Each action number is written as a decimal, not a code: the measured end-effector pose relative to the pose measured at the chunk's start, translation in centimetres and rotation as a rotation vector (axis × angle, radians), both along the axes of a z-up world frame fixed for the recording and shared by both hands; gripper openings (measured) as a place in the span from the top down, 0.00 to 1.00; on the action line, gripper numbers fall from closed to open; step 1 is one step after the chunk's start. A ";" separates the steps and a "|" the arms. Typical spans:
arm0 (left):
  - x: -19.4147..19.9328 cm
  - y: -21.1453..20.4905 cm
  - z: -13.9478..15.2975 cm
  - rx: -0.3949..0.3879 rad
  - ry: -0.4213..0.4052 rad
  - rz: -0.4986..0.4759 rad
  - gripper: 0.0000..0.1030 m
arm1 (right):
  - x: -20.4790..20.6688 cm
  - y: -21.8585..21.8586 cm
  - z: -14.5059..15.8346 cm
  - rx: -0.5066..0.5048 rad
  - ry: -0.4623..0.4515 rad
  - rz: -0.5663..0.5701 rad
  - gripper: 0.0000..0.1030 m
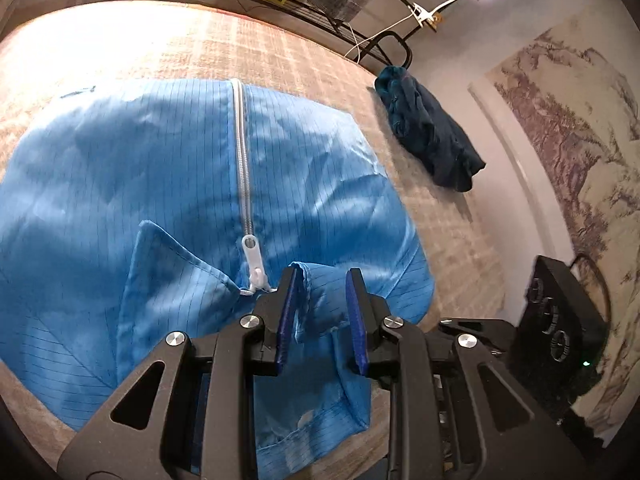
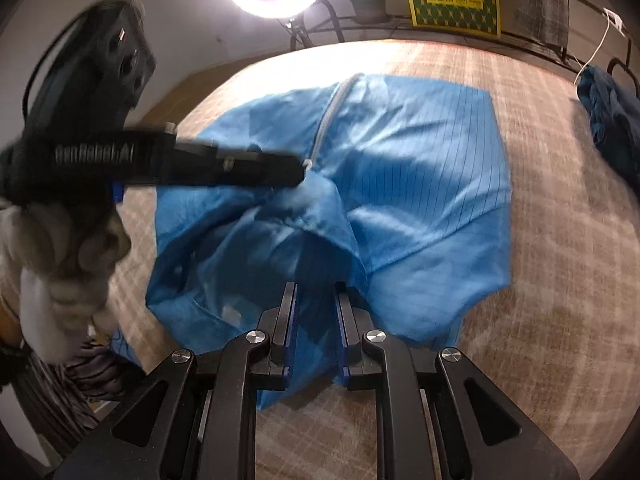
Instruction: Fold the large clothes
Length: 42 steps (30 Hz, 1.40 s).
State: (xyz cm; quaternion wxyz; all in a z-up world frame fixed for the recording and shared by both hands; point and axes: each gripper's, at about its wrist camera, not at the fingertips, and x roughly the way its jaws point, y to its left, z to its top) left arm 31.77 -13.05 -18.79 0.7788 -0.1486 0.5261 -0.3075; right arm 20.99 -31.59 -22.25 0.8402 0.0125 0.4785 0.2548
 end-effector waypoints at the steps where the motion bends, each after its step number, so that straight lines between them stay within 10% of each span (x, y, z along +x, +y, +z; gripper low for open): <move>1: 0.0 0.1 0.1 0.012 -0.003 0.008 0.78 | -0.3 0.0 0.4 -0.004 -0.017 0.005 0.86; 11: 0.9 2.0 -3.6 -0.187 0.258 0.074 0.64 | -2.5 3.7 -0.5 -0.193 -0.105 0.078 0.75; 14: 1.2 1.8 -3.8 -0.271 0.311 0.081 0.86 | -3.2 4.6 -1.5 -0.304 -0.130 0.083 0.78; 20: 2.7 1.6 -4.0 -0.395 0.357 0.149 0.89 | -4.0 4.4 -1.3 -0.333 -0.164 0.070 0.99; 35: 5.8 0.1 -4.3 -0.258 0.260 0.315 0.89 | -8.5 5.0 -1.0 -0.398 -0.257 0.145 1.00; 42: 2.2 1.0 -1.5 -0.157 0.154 0.199 0.79 | -7.6 1.8 3.3 -0.147 -0.254 0.147 0.90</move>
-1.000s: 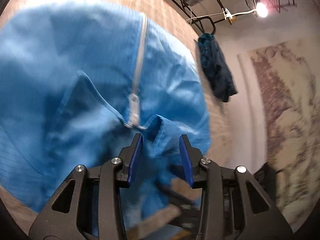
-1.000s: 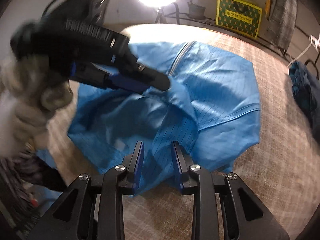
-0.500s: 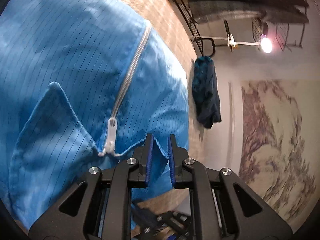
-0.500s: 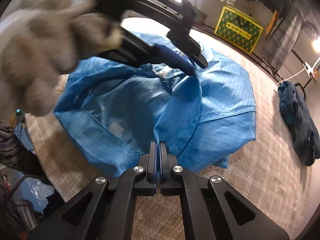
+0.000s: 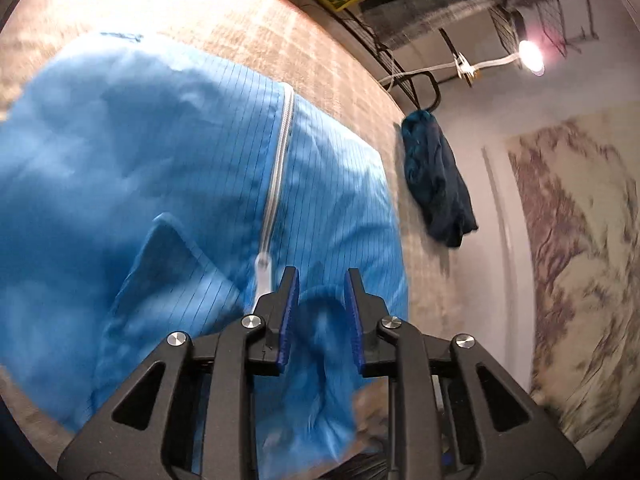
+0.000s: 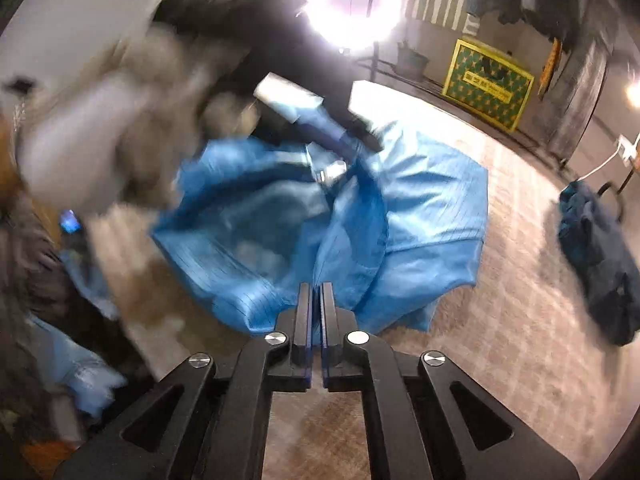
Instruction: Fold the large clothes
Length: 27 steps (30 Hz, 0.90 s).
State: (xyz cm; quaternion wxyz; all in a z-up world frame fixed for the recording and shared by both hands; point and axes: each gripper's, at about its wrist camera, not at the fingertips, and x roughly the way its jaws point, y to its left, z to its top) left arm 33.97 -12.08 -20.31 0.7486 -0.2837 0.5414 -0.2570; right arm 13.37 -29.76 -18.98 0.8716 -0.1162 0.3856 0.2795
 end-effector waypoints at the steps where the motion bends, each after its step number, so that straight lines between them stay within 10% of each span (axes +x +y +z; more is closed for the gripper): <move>1: -0.7 0.5 0.3 0.017 -0.016 0.003 0.79 | 0.6 -0.4 0.6 0.033 0.000 -0.013 0.90; 7: -5.7 1.0 -0.1 -0.023 -0.003 -0.062 0.79 | 4.1 -1.3 1.2 0.082 0.036 -0.073 0.90; 11: -8.3 -1.0 -2.3 -0.031 0.034 -0.136 0.61 | 6.1 -0.4 0.3 0.049 0.056 -0.067 0.90; 22: -7.1 -3.1 -3.8 0.021 -0.003 -0.091 0.61 | 9.6 -1.8 -0.2 0.130 0.131 -0.117 0.90; 25: -7.3 -3.8 -4.2 0.023 -0.016 -0.110 1.00 | 9.9 -1.6 -0.4 0.132 0.143 -0.118 0.90; 27: -7.6 -4.0 -3.9 0.037 -0.041 -0.118 1.00 | 10.2 -1.5 -0.5 0.139 0.154 -0.117 0.90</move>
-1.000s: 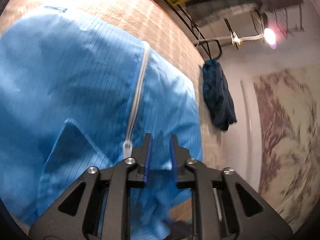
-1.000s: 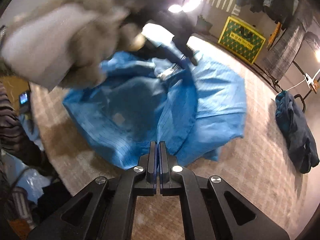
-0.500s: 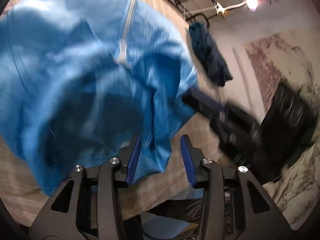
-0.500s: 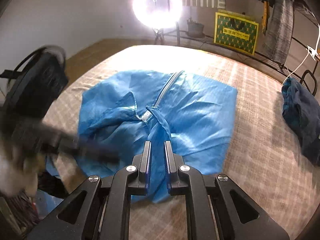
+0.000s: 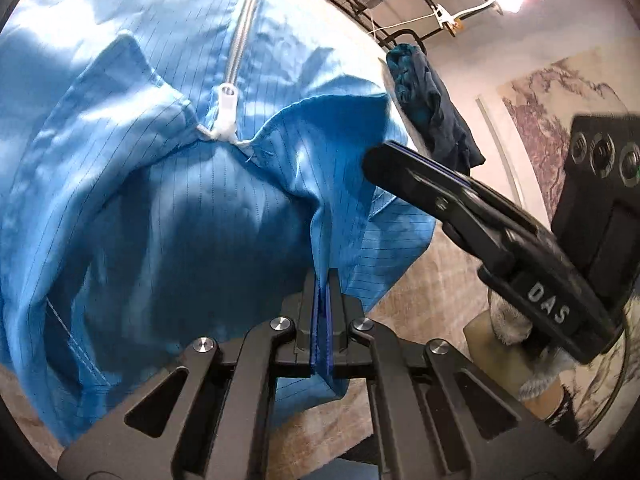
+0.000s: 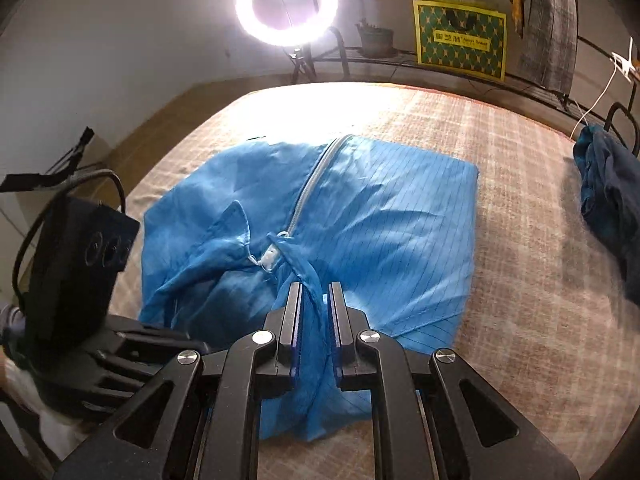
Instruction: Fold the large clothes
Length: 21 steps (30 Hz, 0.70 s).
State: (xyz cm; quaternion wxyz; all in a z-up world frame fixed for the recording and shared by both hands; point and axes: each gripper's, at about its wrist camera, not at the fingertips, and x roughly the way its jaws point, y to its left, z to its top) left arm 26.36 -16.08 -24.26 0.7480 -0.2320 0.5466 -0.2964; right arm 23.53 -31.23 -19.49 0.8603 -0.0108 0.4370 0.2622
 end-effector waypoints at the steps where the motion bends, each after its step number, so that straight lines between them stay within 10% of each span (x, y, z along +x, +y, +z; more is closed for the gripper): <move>1: -0.2 -0.2 0.3 0.004 -0.014 -0.006 1.00 | 0.2 0.0 -0.1 0.007 0.006 0.002 0.90; 7: -1.1 0.1 1.2 0.018 -0.066 -0.030 1.00 | 2.4 -0.7 -1.3 0.073 0.070 -0.044 0.90; 13: -1.5 -0.2 1.4 0.054 -0.074 -0.057 1.00 | 3.0 -0.4 -1.8 -0.141 -0.011 -0.141 0.90; 18: -2.3 3.5 4.3 0.043 -0.114 -0.050 0.72 | 1.2 -3.8 1.1 -0.040 -0.046 -0.192 0.90; 21: -2.7 8.1 6.7 0.098 -0.216 0.063 0.67 | 0.1 -7.3 1.4 0.042 -0.004 -0.279 0.68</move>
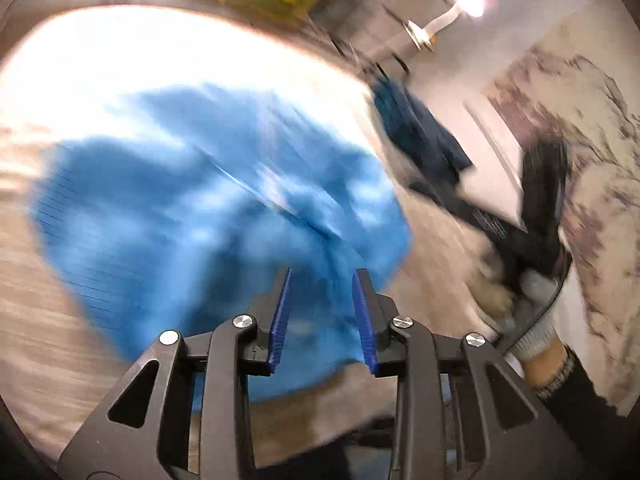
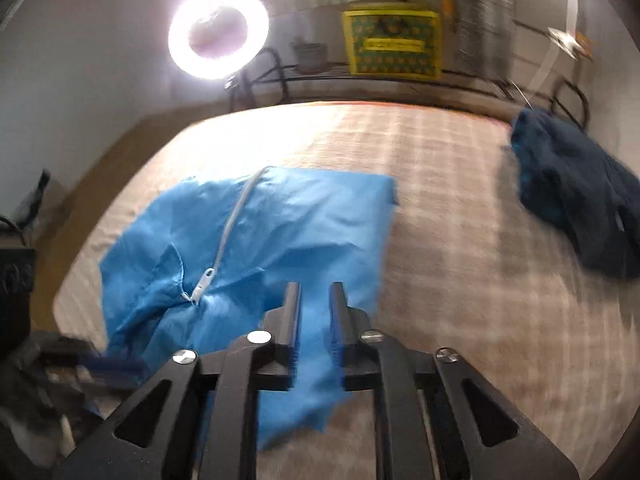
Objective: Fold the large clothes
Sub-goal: 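Move both open tools over the coat's hem near the pocket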
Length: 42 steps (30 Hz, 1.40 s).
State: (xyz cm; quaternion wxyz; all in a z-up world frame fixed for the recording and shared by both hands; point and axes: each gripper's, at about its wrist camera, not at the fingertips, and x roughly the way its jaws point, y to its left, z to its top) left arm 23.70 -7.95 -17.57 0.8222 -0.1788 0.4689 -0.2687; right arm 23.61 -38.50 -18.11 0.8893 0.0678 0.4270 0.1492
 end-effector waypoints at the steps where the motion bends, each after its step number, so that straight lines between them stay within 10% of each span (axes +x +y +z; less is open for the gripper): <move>1: 0.2 1.7 0.4 0.009 -0.017 0.054 0.59 | -0.6 -1.5 -0.2 0.057 0.016 -0.033 0.54; 7: 3.2 11.3 -0.5 0.106 -0.004 0.367 0.52 | -1.1 -4.7 -2.3 0.226 0.108 -0.114 0.49; 15: 6.1 12.3 -5.8 -0.002 0.192 0.326 0.50 | 0.7 -1.9 -4.7 0.297 0.197 -0.027 0.63; 17: 6.3 12.0 -6.5 -0.057 0.211 0.298 0.99 | 0.9 -1.4 -5.0 0.317 0.220 -0.005 0.91; 22: 5.7 13.2 -6.8 -0.254 0.279 0.269 1.00 | 0.0 -2.6 -4.1 0.561 0.230 0.039 0.99; 30: 5.6 12.8 -9.4 -0.062 0.295 0.258 0.96 | 0.0 -1.7 -8.6 0.405 0.345 0.006 0.99; 34: 5.2 12.6 -7.6 0.064 0.255 0.264 0.67 | -0.4 -0.6 -5.8 0.235 0.295 0.063 0.97; 42: 5.0 11.6 -0.4 0.087 0.041 0.257 0.67 | -1.2 -0.4 2.3 0.106 0.036 0.090 0.94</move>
